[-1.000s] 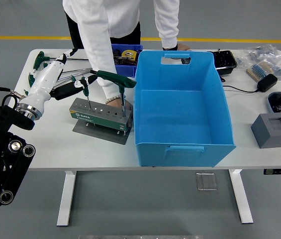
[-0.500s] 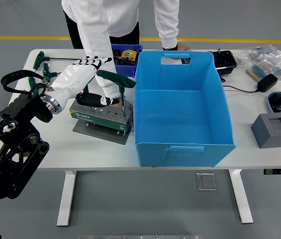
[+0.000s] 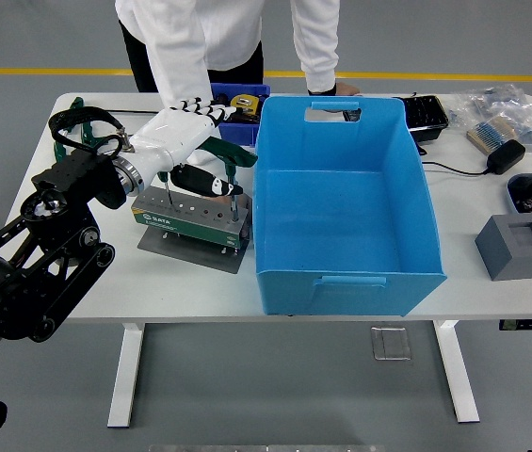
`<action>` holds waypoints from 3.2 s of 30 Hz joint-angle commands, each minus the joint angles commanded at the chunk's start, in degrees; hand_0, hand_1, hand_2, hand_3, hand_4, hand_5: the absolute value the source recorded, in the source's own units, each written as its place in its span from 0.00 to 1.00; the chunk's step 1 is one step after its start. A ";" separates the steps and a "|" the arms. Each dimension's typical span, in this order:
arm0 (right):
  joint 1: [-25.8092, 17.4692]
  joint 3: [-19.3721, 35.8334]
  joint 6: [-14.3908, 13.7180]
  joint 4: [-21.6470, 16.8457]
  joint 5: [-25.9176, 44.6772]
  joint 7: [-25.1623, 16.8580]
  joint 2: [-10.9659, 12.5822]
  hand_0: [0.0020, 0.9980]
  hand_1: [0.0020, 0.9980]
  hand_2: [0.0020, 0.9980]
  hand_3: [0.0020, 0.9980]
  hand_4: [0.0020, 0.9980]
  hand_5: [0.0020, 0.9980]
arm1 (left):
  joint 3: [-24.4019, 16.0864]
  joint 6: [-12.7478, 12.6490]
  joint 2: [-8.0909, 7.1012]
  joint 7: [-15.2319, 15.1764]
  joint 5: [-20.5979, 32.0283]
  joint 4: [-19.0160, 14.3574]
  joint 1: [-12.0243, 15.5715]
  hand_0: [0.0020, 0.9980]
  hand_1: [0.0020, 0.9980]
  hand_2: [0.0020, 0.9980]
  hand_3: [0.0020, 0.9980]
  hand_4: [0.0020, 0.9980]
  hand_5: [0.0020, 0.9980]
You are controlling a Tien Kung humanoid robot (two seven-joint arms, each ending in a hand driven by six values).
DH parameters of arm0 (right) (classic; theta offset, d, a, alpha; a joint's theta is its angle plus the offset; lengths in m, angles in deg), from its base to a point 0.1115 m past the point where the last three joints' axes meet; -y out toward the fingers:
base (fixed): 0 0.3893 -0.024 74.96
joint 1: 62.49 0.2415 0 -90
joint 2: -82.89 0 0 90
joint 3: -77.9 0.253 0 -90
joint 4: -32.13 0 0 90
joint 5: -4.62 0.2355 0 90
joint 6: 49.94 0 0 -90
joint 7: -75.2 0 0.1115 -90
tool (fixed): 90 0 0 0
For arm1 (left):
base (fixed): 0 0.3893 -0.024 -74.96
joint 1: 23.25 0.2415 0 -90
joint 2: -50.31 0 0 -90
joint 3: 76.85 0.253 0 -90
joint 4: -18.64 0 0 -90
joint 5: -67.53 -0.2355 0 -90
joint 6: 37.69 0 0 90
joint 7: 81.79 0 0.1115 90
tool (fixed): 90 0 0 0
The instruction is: Lift tool from toolbox,place it in box,lift tool from toolbox,place it in box
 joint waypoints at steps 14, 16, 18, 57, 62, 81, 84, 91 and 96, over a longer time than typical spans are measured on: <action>0.40 0.04 0.01 0.00 -0.48 0.12 0.30 0.64 0.65 0.76 0.80 1.00 0.97 | 4.03 -5.77 1.63 -0.04 0.00 9.93 -5.34 0.58 0.52 0.47 0.60 1.00 0.53; 0.45 -0.14 0.02 0.00 -0.53 0.17 0.39 0.64 0.65 0.76 0.80 1.00 0.97 | 4.37 -6.50 1.61 -0.23 0.00 11.07 -5.82 0.58 0.52 0.47 0.60 1.00 0.53; 0.47 -0.29 0.04 0.00 -0.51 0.19 0.44 0.64 0.65 0.76 0.80 1.00 0.97 | 4.71 -6.63 1.54 -0.19 0.00 11.60 -6.09 0.58 0.52 0.47 0.60 1.00 0.53; 0.84 -0.04 0.14 0.00 -1.35 0.19 0.76 0.64 0.65 0.76 0.79 1.00 0.97 | 9.92 -11.40 3.15 0.76 0.00 17.72 -8.88 0.25 0.14 0.15 0.19 1.00 0.62; 0.97 -0.04 0.14 0.00 -1.36 0.17 0.76 0.64 0.65 0.76 0.79 1.00 0.97 | 10.43 -12.97 3.66 1.93 0.00 18.40 -8.70 0.24 0.13 0.15 0.18 1.00 0.66; 1.25 0.07 0.04 0.00 -1.62 0.07 0.83 0.64 0.65 0.76 0.79 1.00 0.97 | 11.77 -17.43 4.47 2.12 0.00 20.19 -8.76 0.19 0.03 0.06 0.06 1.00 0.68; 1.26 -0.01 0.06 0.00 -1.62 0.09 0.84 0.64 0.65 0.76 0.79 1.00 0.97 | 11.89 -18.33 4.47 2.16 0.44 20.18 -8.82 0.19 0.03 0.06 0.06 1.00 0.68; 1.32 0.03 0.06 0.00 -1.59 0.04 0.84 0.64 0.65 0.76 0.79 1.00 0.97 | 12.47 -19.34 4.54 2.26 1.90 20.40 -8.89 0.16 0.00 0.03 0.04 1.00 0.71; 1.36 0.21 0.03 0.00 -1.61 -0.01 0.81 0.64 0.65 0.76 0.79 1.00 0.97 | 12.84 -19.24 4.36 2.15 2.65 20.15 -8.91 0.14 0.00 0.02 0.02 1.00 0.74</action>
